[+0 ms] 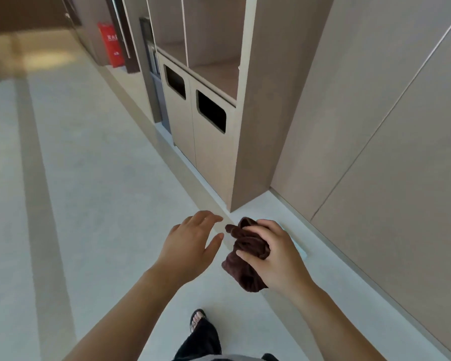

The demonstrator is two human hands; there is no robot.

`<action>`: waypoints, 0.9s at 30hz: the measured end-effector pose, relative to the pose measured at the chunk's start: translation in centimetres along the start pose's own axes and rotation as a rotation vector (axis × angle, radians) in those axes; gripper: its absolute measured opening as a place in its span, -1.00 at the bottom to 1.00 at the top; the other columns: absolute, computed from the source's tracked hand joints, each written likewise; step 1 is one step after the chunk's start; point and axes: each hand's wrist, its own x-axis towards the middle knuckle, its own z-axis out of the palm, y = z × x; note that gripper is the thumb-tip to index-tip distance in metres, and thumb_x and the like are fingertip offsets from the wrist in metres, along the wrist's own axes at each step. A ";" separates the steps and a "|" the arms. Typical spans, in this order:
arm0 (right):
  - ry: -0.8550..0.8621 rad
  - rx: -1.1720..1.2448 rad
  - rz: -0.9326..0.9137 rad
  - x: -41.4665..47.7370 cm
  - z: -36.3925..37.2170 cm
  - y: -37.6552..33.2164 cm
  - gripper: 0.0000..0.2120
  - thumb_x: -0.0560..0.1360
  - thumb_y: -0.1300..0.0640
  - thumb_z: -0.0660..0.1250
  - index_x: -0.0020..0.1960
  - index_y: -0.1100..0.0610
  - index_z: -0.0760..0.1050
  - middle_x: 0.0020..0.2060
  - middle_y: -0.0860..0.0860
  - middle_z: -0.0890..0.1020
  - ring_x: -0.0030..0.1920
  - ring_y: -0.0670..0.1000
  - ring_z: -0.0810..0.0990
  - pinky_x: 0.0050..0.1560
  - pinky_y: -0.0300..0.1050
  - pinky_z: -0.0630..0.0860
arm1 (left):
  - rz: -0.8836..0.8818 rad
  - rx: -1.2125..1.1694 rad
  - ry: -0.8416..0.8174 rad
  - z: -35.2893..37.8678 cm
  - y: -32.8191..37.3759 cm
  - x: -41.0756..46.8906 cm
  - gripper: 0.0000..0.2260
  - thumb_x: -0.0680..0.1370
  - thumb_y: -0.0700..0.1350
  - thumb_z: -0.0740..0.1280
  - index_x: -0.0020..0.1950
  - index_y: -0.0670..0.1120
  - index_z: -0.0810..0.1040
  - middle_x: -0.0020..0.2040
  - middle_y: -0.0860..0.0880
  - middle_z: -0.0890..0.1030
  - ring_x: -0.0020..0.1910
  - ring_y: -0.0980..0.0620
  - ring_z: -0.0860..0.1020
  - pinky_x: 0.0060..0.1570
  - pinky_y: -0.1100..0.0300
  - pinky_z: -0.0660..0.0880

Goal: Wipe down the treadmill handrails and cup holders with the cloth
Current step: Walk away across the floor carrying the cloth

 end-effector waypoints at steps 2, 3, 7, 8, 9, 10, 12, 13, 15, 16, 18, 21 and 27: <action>0.015 0.006 -0.017 5.2 0.8 -0.8 -0.62 0.36 -0.04 0.47 0.16 -0.08 0.53 0.10 -0.33 0.39 0.18 -0.16 0.42 0.17 -0.43 0.29 | 0.002 0.007 0.033 -2.0 -2.4 4.7 -0.66 0.57 0.10 0.10 0.32 0.08 0.36 0.30 0.12 0.43 0.22 0.05 0.45 0.14 0.12 0.40; 0.018 0.019 -0.028 7.7 1.2 -1.1 -0.62 0.36 -0.05 0.47 0.16 -0.09 0.52 0.11 -0.31 0.40 0.18 -0.16 0.43 0.20 -0.36 0.33 | 0.002 0.010 0.048 -2.9 -3.6 7.0 -0.67 0.57 0.10 0.10 0.32 0.08 0.36 0.29 0.11 0.44 0.21 0.05 0.46 0.13 0.12 0.41; 0.000 0.041 -0.030 16.8 2.3 -1.6 -0.62 0.38 -0.09 0.44 0.17 -0.11 0.51 0.15 -0.26 0.44 0.20 -0.15 0.42 0.25 -0.19 0.39 | -0.001 0.036 0.041 -5.2 -7.6 15.2 -0.65 0.57 0.11 0.09 0.33 0.08 0.35 0.31 0.11 0.42 0.22 0.05 0.45 0.15 0.10 0.40; -0.003 0.037 -0.024 18.8 2.5 -1.5 -0.62 0.38 -0.09 0.44 0.17 -0.11 0.51 0.16 -0.26 0.44 0.20 -0.14 0.42 0.25 -0.18 0.40 | 0.001 0.042 0.025 -5.4 -8.5 17.0 -0.65 0.57 0.12 0.09 0.33 0.09 0.34 0.32 0.11 0.42 0.23 0.05 0.45 0.16 0.10 0.40; -0.005 0.043 -0.014 20.6 2.7 -1.3 -0.62 0.38 -0.09 0.44 0.17 -0.11 0.51 0.15 -0.26 0.44 0.20 -0.14 0.43 0.25 -0.18 0.40 | -0.001 0.047 0.009 -5.6 -9.5 18.8 -0.64 0.57 0.12 0.08 0.34 0.09 0.33 0.33 0.11 0.41 0.24 0.05 0.44 0.18 0.09 0.39; -0.007 0.055 -0.003 22.6 2.9 -1.1 -0.62 0.37 -0.08 0.45 0.17 -0.11 0.51 0.15 -0.26 0.44 0.19 -0.14 0.43 0.25 -0.18 0.40 | -0.005 0.050 -0.003 -5.8 -10.5 20.7 -0.64 0.57 0.13 0.07 0.35 0.10 0.33 0.34 0.11 0.40 0.25 0.05 0.43 0.19 0.09 0.39; -0.010 0.069 0.014 26.7 3.4 -0.2 -0.62 0.37 -0.08 0.45 0.16 -0.09 0.52 0.14 -0.26 0.45 0.19 -0.14 0.45 0.25 -0.19 0.40 | -0.012 0.055 -0.015 -5.9 -12.6 24.9 -0.63 0.57 0.15 0.06 0.36 0.11 0.31 0.36 0.10 0.39 0.28 0.04 0.42 0.22 0.07 0.38; -0.013 0.066 0.017 29.1 3.6 0.4 -0.62 0.36 -0.08 0.45 0.16 -0.09 0.52 0.13 -0.26 0.45 0.18 -0.15 0.46 0.25 -0.21 0.40 | -0.014 0.057 -0.017 -5.9 -13.7 27.2 -0.62 0.57 0.15 0.06 0.36 0.11 0.30 0.37 0.10 0.38 0.28 0.04 0.41 0.23 0.07 0.38; -0.017 0.062 0.012 34.1 4.2 1.5 -0.64 0.36 -0.07 0.46 0.14 -0.10 0.53 0.11 -0.29 0.45 0.17 -0.17 0.46 0.23 -0.24 0.40 | -0.015 0.052 -0.021 -5.8 -15.5 32.0 -0.62 0.57 0.15 0.06 0.36 0.11 0.30 0.37 0.10 0.37 0.29 0.04 0.41 0.23 0.07 0.38; -0.016 0.062 0.005 36.7 4.4 1.9 -0.64 0.36 -0.06 0.46 0.14 -0.10 0.53 0.12 -0.30 0.44 0.18 -0.18 0.45 0.23 -0.24 0.39 | -0.012 0.048 -0.022 -5.8 -16.4 34.4 -0.62 0.57 0.15 0.06 0.36 0.11 0.31 0.37 0.11 0.37 0.28 0.04 0.41 0.23 0.07 0.38; -0.022 0.060 -0.012 42.3 4.5 2.4 -0.64 0.37 -0.06 0.45 0.15 -0.09 0.53 0.13 -0.28 0.44 0.20 -0.14 0.44 0.24 -0.19 0.40 | -0.007 0.050 -0.023 -6.2 -17.9 39.3 -0.63 0.58 0.14 0.07 0.36 0.10 0.31 0.36 0.11 0.38 0.26 0.05 0.43 0.21 0.09 0.39; -0.028 0.042 -0.027 50.5 3.9 2.6 -0.63 0.37 -0.04 0.45 0.16 -0.06 0.53 0.17 -0.18 0.46 0.22 -0.08 0.45 0.24 -0.08 0.41 | 0.000 0.035 -0.008 -8.0 -19.8 46.4 -0.64 0.57 0.12 0.09 0.35 0.08 0.33 0.34 0.10 0.39 0.24 0.04 0.44 0.18 0.09 0.40; -0.017 0.015 -0.039 62.6 3.7 2.3 -0.64 0.36 -0.03 0.47 0.14 -0.07 0.54 0.16 -0.19 0.46 0.20 -0.11 0.46 0.24 -0.10 0.41 | -0.028 0.004 0.012 -10.5 -24.5 56.9 -0.64 0.57 0.11 0.10 0.35 0.08 0.33 0.34 0.08 0.40 0.25 0.02 0.43 0.20 0.07 0.39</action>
